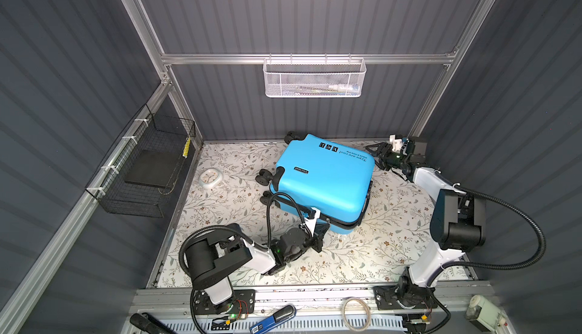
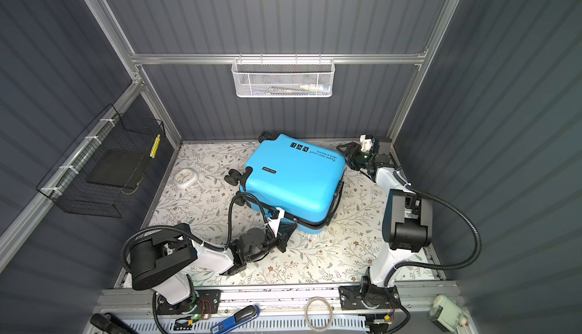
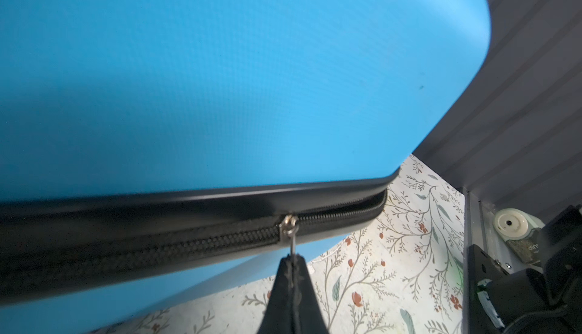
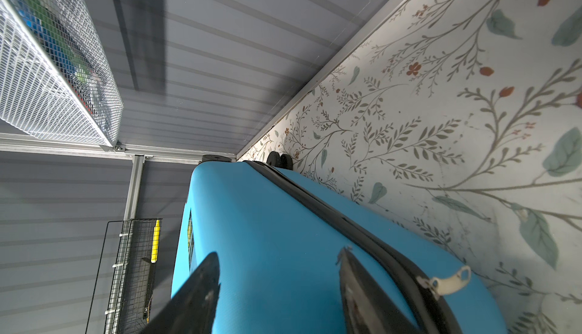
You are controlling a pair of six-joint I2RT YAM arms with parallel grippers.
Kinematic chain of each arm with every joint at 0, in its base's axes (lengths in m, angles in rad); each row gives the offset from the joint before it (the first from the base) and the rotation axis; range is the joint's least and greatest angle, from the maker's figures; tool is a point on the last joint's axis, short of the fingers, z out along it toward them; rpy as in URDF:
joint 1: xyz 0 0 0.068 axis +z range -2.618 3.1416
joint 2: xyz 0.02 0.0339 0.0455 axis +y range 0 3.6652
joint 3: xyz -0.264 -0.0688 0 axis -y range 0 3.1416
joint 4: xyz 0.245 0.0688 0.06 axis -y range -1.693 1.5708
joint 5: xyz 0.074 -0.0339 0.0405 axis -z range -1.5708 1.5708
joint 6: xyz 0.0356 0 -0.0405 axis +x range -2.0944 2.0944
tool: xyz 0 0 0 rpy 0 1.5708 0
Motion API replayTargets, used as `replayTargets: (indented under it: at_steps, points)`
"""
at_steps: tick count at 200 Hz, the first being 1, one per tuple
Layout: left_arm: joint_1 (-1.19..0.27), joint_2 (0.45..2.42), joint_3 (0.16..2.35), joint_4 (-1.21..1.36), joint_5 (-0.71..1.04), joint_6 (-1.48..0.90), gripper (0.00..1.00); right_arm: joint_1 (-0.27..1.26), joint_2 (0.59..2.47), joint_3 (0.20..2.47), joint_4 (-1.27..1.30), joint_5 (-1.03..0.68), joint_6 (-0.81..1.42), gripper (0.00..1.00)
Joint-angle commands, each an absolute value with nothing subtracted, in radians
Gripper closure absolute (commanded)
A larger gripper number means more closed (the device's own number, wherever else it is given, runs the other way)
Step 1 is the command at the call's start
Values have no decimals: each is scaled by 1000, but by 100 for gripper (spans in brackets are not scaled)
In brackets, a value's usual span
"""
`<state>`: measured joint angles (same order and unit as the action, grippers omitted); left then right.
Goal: Pack the luggage
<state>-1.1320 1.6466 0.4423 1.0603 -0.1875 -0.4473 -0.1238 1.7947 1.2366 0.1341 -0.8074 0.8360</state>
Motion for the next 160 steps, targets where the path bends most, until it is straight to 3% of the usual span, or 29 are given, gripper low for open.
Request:
replayTargets:
  at_steps: [1, 60, 125, 160]
  points:
    - [-1152, 1570, 511, 955, -171, -370, 100, -99, 1792, 1214, 135, -847, 850, 39]
    - [-1221, 1547, 644, 646, -128, -199, 100, -72, 1798, 1203, 150, -841, 855, 39]
    - [-1258, 1543, 670, 627, -178, -165, 100, -54, 1794, 1204, 150, -827, 854, 40]
    - [-1256, 1508, 627, 630, -261, -162, 100, -102, 1737, 1172, 142, -781, 865, 29]
